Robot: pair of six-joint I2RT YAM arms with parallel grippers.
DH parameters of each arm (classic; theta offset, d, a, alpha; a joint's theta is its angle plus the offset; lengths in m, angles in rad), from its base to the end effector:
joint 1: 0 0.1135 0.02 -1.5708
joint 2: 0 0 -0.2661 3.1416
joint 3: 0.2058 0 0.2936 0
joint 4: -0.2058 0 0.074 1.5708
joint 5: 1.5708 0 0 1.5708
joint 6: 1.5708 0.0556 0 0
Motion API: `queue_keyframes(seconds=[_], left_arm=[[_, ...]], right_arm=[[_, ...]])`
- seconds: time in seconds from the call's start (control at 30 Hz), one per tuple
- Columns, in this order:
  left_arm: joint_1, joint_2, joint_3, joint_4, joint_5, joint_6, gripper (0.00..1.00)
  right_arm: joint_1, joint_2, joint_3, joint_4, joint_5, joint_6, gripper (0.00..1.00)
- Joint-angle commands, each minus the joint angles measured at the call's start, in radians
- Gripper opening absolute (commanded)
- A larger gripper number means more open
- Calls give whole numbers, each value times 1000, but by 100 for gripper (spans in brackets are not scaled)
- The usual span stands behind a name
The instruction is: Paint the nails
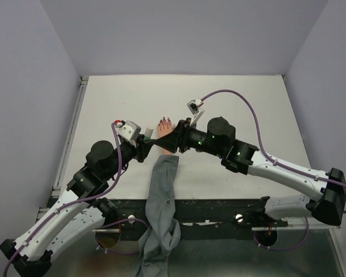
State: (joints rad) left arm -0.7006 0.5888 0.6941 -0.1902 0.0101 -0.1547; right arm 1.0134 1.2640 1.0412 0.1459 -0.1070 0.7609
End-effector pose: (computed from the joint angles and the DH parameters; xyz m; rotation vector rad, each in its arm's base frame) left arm 0.1581 -0.1341 0.3402 0.4652 1.6326 -0.6545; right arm 0.1865 0.3104 0.3523 -0.3248 1.8289 1.3945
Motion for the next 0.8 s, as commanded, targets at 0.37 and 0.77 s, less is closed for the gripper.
queue_keyframes(seconds=[0.37,0.77], left_arm=[[-4,14,16,-5,-10,-3,0],[-4,28,16,-6,-10,0,0]], right_arm=[[7,110,118,58,102,45,50],[7,163,160,61,69,43,46]])
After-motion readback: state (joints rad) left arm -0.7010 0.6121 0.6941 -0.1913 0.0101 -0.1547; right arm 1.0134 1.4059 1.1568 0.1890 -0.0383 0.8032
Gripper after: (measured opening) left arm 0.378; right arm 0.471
